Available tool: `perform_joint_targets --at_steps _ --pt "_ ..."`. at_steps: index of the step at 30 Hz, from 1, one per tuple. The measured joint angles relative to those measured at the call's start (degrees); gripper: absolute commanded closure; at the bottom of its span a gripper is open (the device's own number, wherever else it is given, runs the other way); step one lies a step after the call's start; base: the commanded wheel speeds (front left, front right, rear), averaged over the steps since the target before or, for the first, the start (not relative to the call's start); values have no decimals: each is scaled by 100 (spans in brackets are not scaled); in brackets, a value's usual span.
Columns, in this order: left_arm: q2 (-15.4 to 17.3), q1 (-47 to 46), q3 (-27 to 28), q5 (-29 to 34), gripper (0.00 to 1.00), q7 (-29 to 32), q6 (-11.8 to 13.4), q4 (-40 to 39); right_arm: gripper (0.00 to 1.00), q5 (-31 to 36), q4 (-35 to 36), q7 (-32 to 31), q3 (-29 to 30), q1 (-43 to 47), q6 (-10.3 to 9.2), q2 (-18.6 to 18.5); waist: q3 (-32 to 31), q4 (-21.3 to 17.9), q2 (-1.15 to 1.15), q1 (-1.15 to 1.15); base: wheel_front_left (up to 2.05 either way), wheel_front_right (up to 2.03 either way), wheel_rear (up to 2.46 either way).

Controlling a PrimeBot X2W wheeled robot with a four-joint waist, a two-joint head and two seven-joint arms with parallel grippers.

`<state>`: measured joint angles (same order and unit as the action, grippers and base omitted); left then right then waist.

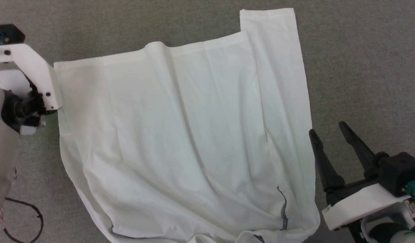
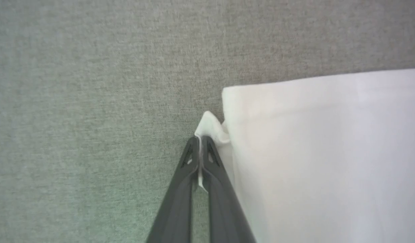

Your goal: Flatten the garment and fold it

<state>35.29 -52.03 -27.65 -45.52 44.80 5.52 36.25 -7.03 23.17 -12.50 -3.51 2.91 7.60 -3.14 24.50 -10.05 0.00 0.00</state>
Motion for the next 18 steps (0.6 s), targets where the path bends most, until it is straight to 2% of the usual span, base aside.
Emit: perform_joint_targets --at_steps 3,8,11,14,18 --pt "-22 141 -100 249 100 -497 66 -62 0 -3 -51 -8 25 0 0 4 -92 28 0 0 0 0 0" --pt "-116 367 -253 761 100 -1492 421 -188 0 -15 -154 -11 179 3 0 9 -319 112 0 2 0 0 0" --pt "-42 395 -271 1037 100 -2015 576 -368 0 -63 -224 -56 276 8 1 9 -513 181 0 1 0 0 0" --pt "26 387 -265 1169 100 -2350 648 -623 0 -113 -307 -73 353 40 0 9 -744 256 0 0 0 0 0" --pt "69 385 -308 1285 100 -2499 666 -1143 0 -166 -375 -148 408 129 0 11 -1085 351 0 0 0 0 0"
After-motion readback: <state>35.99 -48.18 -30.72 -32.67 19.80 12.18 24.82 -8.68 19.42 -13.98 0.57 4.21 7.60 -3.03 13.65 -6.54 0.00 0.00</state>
